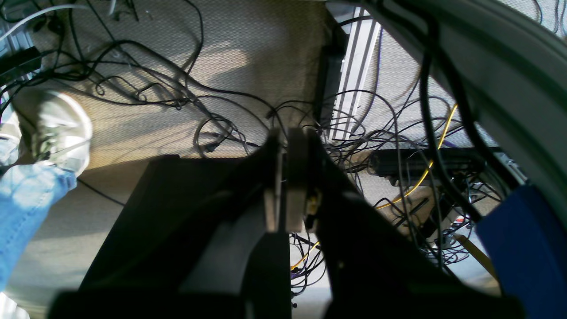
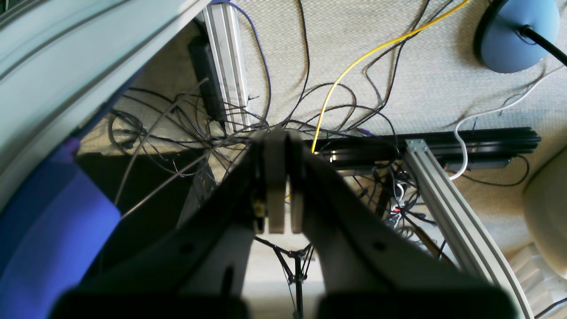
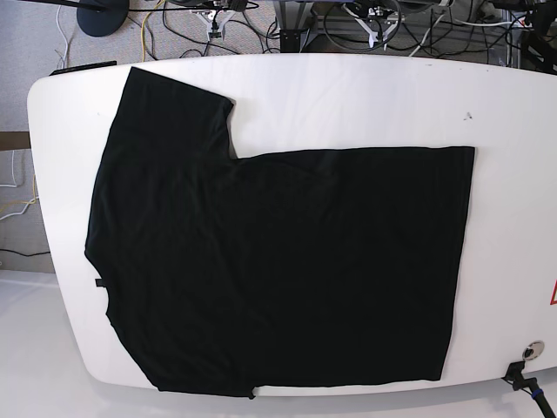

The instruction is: Fold the T-shirt properly

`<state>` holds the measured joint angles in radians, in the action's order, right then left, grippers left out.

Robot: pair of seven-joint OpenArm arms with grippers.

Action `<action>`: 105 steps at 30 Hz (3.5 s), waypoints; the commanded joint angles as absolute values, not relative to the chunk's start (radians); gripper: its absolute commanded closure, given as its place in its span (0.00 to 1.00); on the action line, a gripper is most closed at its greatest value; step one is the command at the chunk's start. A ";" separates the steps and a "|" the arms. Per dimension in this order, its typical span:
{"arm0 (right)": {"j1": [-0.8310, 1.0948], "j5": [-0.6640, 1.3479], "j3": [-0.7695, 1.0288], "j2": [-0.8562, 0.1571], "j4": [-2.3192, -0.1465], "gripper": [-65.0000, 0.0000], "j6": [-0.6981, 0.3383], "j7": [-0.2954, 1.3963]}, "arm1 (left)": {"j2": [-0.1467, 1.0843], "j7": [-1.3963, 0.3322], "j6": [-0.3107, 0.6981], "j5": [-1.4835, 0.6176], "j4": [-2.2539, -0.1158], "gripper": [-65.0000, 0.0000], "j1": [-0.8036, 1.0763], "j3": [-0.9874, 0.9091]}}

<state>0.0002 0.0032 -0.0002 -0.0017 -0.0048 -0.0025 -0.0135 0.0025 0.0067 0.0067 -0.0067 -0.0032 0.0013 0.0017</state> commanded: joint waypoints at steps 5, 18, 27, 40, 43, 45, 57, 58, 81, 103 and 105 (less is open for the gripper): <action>0.003 0.000 0.000 -0.006 -0.008 0.99 -0.015 -0.021 | 0.002 0.001 0.005 -0.017 -0.016 1.00 0.007 0.004; 0.014 -0.002 -0.001 -0.018 -0.011 0.99 -0.014 -0.012 | 0.007 0.004 0.006 -0.016 -0.017 1.00 0.012 0.005; 0.018 -0.004 0.000 -0.035 -0.019 0.99 -0.019 -0.010 | 0.009 -0.002 0.008 -0.017 -0.014 1.00 0.017 0.003; 0.033 -0.001 -0.003 -0.037 -0.007 1.00 -0.032 -0.015 | 0.010 -0.001 0.013 -0.022 -0.042 0.99 0.017 0.006; 0.034 -0.005 -0.003 -0.036 -0.004 1.00 -0.031 -0.014 | 0.011 -0.003 0.015 -0.024 -0.043 0.99 0.014 0.003; 0.035 -0.001 -0.007 -0.027 -0.015 0.99 -0.039 -0.018 | 0.001 0.002 0.022 -0.031 -0.048 0.98 0.038 0.012; 0.022 -0.001 -0.008 -0.027 -0.015 0.99 -0.039 -0.018 | 0.001 0.005 0.022 -0.031 -0.053 0.98 0.045 0.012; 0.022 -0.002 -0.008 -0.027 -0.015 0.99 -0.039 -0.019 | 0.001 0.005 0.022 -0.031 -0.053 0.98 0.045 0.012; 0.539 -0.004 -0.008 -0.068 -0.794 0.63 -0.039 -0.022 | 0.007 0.008 0.024 -0.038 -0.780 0.43 0.578 0.007; 1.161 0.007 -0.004 -0.087 -1.603 0.63 -0.039 -0.018 | 0.081 0.007 0.024 -0.038 -1.544 0.43 1.190 0.007; 1.208 0.005 -0.002 -0.088 -1.687 0.63 -0.038 -0.018 | 0.097 0.007 0.024 -0.038 -1.613 0.43 1.231 0.007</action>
<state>1.1831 0.0029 -0.0040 -0.0830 -1.6333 -0.0315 0.0074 0.0902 -0.0124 0.0177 -0.0368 -1.5646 1.2045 0.0067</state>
